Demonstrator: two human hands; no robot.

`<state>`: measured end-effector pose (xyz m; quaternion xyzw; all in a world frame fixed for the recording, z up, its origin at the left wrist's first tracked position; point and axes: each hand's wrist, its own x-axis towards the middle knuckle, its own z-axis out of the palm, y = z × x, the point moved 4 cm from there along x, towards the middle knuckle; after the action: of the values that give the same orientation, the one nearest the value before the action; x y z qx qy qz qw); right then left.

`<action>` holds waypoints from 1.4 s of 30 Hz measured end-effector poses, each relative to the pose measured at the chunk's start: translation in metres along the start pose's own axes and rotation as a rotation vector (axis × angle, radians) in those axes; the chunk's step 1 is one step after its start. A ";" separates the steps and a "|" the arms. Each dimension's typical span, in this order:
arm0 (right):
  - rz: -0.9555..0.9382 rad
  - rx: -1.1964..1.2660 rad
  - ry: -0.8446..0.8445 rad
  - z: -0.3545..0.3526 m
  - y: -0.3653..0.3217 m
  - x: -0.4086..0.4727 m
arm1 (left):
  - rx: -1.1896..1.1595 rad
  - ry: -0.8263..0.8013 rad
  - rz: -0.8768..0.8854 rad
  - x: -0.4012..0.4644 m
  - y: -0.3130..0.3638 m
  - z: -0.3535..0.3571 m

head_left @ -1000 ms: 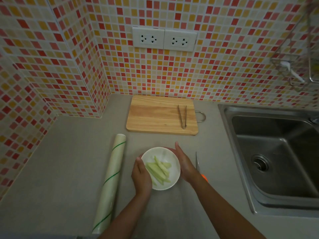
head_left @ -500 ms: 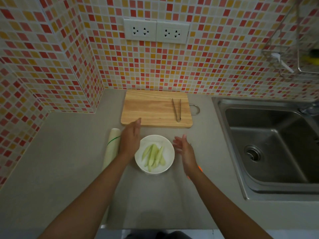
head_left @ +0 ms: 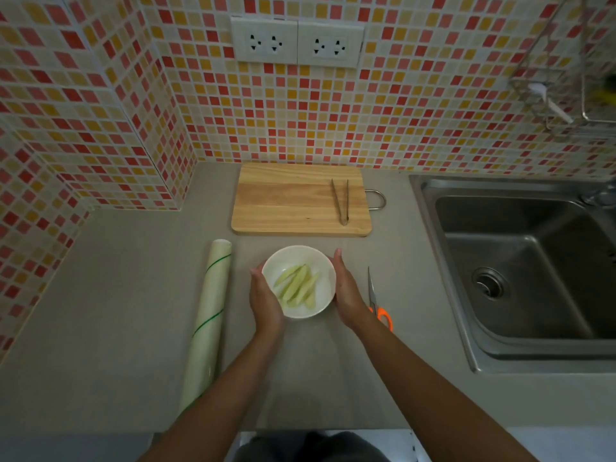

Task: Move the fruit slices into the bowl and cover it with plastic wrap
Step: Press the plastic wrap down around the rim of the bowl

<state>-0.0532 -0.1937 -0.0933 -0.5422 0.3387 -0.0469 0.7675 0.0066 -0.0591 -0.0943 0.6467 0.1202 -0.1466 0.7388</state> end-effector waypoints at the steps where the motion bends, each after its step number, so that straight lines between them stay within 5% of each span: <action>1: -0.010 -0.008 0.027 0.000 0.003 -0.001 | 0.025 -0.029 0.002 0.007 0.001 0.000; 10: -0.090 0.032 0.184 -0.010 0.013 -0.004 | 0.158 -0.428 -0.126 0.041 0.026 0.020; 16: -0.145 0.119 0.294 -0.021 -0.004 0.001 | -0.080 -0.146 -0.061 0.040 0.022 0.002; 26: -0.140 0.108 0.239 -0.001 0.005 0.010 | -0.079 -0.273 -0.094 0.030 0.002 0.020; 42: -0.148 0.105 0.300 -0.003 0.014 0.003 | 0.055 -0.141 -0.076 0.030 -0.011 0.008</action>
<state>-0.0571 -0.1917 -0.1071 -0.5116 0.4057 -0.2014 0.7302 0.0302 -0.0706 -0.1146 0.6497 0.0885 -0.2231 0.7213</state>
